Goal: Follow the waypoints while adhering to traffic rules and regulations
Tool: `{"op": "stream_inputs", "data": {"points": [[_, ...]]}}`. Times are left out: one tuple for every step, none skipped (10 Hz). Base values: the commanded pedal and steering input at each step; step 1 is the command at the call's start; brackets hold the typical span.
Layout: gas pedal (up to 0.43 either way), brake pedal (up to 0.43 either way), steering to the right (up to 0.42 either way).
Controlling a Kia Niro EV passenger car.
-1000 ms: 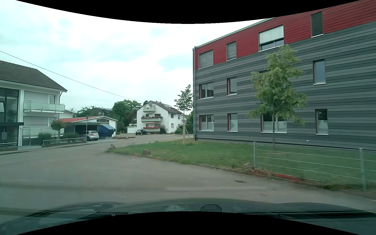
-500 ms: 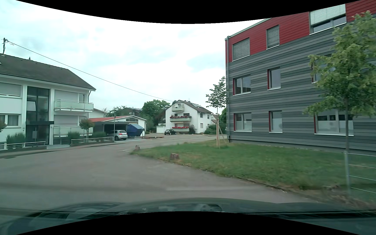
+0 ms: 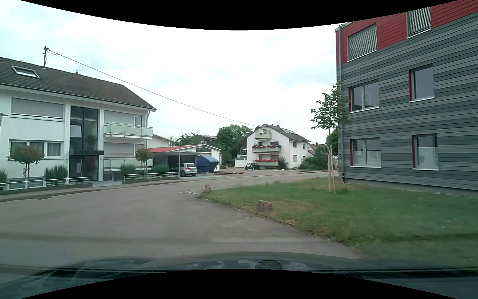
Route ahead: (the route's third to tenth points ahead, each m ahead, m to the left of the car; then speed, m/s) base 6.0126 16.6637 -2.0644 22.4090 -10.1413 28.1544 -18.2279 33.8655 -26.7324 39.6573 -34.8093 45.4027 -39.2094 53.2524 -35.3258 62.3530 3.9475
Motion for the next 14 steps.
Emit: {"op": "stream_inputs", "data": {"points": [[0.000, 0.140, -0.295], [0.000, 0.171, -0.288], [0.000, 0.183, -0.287], [0.000, 0.201, -0.287], [0.000, 0.207, -0.289], [0.000, 0.207, -0.292], [0.000, 0.201, -0.297], [0.000, 0.183, -0.299], [0.000, 0.165, -0.302], [0.000, 0.165, -0.306], [0.000, 0.165, -0.310], [0.000, 0.177, -0.315], [0.000, 0.195, -0.324], [0.000, 0.207, -0.334]]}}
